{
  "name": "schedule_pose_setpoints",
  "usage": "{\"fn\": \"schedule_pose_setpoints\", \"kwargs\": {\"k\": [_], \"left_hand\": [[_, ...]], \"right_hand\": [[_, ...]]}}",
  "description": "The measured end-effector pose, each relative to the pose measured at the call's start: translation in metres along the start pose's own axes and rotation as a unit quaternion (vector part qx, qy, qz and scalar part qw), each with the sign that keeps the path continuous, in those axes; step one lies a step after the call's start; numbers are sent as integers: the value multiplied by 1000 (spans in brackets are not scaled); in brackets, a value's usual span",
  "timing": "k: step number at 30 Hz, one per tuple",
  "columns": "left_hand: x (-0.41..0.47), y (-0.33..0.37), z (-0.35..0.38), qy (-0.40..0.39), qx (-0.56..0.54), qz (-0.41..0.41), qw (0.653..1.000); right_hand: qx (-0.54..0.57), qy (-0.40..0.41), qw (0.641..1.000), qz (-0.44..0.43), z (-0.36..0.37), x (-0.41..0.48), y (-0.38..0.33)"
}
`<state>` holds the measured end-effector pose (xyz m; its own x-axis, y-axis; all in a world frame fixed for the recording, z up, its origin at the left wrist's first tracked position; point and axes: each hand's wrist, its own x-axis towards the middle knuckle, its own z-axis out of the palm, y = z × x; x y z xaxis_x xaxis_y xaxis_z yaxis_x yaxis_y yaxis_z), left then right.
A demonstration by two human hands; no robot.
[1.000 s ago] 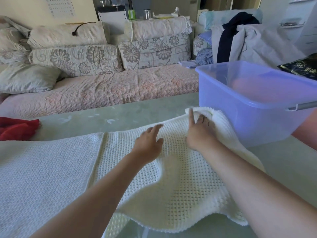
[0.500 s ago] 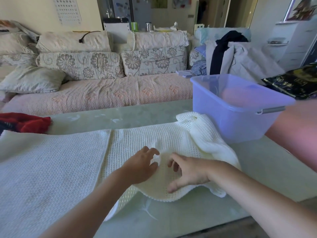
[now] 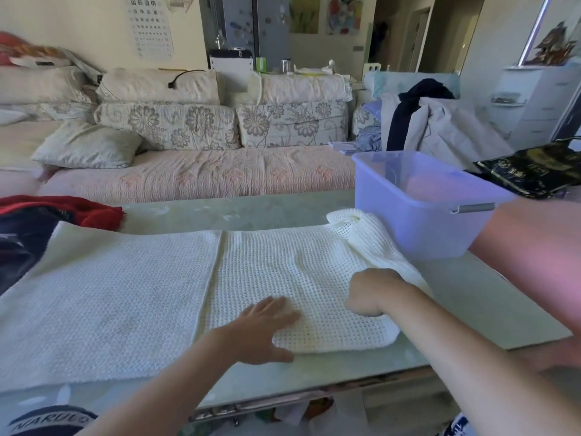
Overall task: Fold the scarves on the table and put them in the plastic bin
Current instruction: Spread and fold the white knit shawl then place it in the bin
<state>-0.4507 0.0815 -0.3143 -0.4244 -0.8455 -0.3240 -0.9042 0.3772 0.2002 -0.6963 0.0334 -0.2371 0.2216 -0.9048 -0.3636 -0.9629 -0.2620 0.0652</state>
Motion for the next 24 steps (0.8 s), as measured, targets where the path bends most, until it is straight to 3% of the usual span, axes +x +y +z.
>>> {"fn": "schedule_pose_setpoints", "kwargs": {"k": [2,6,9,12,18,24], "left_hand": [[-5,0,-3,28,-43,3,999],[-21,-22,-22,138,-122,-21,983],[-44,-70,-31,249,-126,-105,955],[-81,-140,-32,309,-105,-246,913],[-182,-252,-11,280,-123,-481,822],[-214,-287,12,210,-88,-581,782]], "right_hand": [[26,85,994,-63,-2,4,-27],[86,62,981,-161,4,21,-89],[70,66,974,-207,6,34,-142],[80,80,958,-263,6,45,-200],[52,76,938,-336,26,66,-303],[9,61,948,-313,47,84,-337]]}}
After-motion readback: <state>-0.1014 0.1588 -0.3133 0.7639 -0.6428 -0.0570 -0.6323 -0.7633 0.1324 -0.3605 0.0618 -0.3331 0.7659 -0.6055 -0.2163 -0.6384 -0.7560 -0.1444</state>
